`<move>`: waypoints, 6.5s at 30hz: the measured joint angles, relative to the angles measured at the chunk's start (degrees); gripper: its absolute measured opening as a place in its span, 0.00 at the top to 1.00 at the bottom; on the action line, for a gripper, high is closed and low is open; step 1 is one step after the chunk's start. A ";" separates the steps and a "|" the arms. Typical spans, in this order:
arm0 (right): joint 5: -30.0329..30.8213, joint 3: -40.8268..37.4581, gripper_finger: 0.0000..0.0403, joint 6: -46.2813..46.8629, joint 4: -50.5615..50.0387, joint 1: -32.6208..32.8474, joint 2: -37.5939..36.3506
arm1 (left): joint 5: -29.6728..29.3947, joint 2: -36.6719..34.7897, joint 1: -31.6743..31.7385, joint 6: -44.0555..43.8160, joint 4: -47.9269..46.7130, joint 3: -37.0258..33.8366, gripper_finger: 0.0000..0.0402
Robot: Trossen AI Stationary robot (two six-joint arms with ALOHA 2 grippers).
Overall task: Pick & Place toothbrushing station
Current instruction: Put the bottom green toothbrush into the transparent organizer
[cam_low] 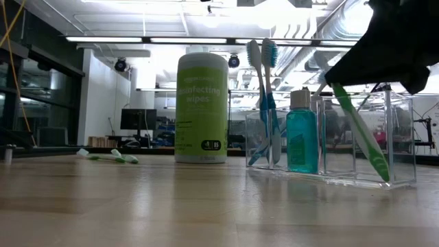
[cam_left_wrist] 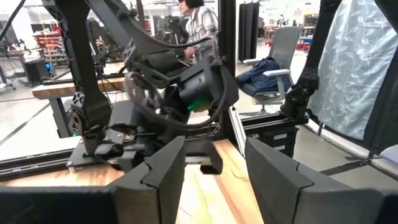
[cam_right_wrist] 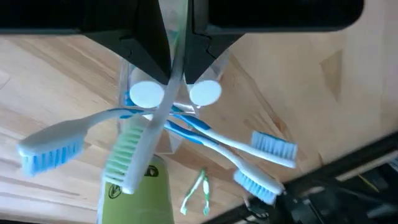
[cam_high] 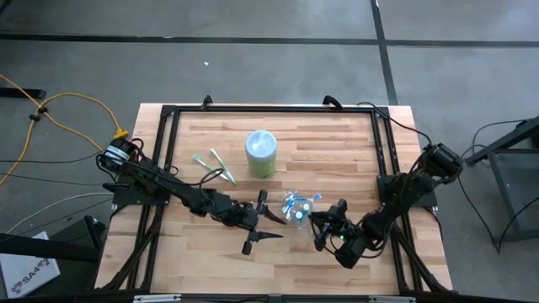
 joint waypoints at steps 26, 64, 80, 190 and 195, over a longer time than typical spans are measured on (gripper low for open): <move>-2.81 0.00 0.60 -2.38 0.74 0.54 -0.07 | -0.01 0.00 0.00 -0.02 -0.23 0.02 0.59; -22.88 0.00 0.60 -10.28 -17.54 0.40 -21.15 | -3.78 -7.17 -2.25 -4.00 -17.19 0.02 0.59; -16.82 0.00 0.70 -27.44 -18.50 -3.75 -35.85 | -4.08 -24.15 0.49 -10.03 -43.00 0.04 0.60; -30.24 0.00 0.75 -36.00 -9.62 -22.33 -30.12 | -6.34 -26.49 29.15 -6.77 -90.04 -14.45 0.67; -30.45 0.00 0.75 -35.09 -9.62 -22.33 -30.12 | -6.35 -26.49 31.21 -0.76 -89.77 -14.75 0.67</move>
